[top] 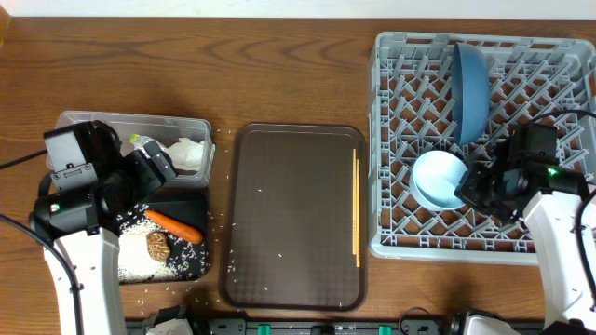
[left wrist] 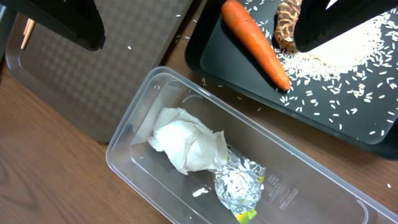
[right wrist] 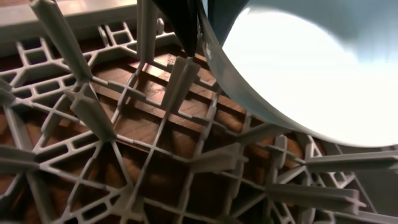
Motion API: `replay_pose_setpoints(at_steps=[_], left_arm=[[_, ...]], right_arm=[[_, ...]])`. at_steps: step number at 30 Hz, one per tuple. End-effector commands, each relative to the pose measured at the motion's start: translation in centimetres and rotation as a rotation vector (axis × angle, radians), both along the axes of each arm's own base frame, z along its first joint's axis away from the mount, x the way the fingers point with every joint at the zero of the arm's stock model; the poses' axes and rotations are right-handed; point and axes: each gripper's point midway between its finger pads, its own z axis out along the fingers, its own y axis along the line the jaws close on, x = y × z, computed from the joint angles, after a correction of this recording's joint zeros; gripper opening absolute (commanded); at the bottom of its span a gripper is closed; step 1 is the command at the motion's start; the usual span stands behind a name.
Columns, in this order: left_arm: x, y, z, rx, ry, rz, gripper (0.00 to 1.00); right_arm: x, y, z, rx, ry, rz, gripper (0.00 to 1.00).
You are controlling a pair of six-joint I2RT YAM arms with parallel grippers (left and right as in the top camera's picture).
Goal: Sort waste into correct bins and load items into the dishwasher rack
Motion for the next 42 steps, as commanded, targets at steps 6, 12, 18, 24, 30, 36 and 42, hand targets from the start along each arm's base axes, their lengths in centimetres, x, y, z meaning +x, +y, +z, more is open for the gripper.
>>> replay_pose_setpoints(at_steps=[6, 12, 18, 24, 30, 36, 42], left_arm=[[0.2, 0.5, 0.6, 0.027, -0.010, -0.002, 0.98], [0.2, 0.5, 0.6, 0.027, -0.010, -0.002, 0.98], [0.2, 0.5, 0.6, 0.027, -0.010, -0.002, 0.98], [0.2, 0.5, 0.6, 0.027, -0.010, -0.002, 0.98], [0.2, 0.5, 0.6, 0.027, -0.010, -0.002, 0.98], [0.2, 0.5, 0.6, 0.027, -0.010, -0.002, 0.98], [0.2, 0.5, 0.6, 0.027, -0.010, -0.002, 0.98]], right_arm=[[1.7, -0.7, 5.5, -0.078, -0.141, 0.041, 0.01], [-0.1, -4.2, 6.9, -0.288, -0.080, -0.006, 0.01], [-1.3, -7.4, 10.1, -0.474, -0.041, -0.069, 0.01], [-0.7, -9.6, 13.7, -0.604, -0.100, -0.129, 0.01], [0.5, -11.3, 15.5, -0.725, -0.150, -0.121, 0.01], [1.7, -13.4, 17.7, -0.844, -0.218, -0.215, 0.01], [1.9, -18.0, 23.2, -1.137, -0.295, -0.470, 0.01]])
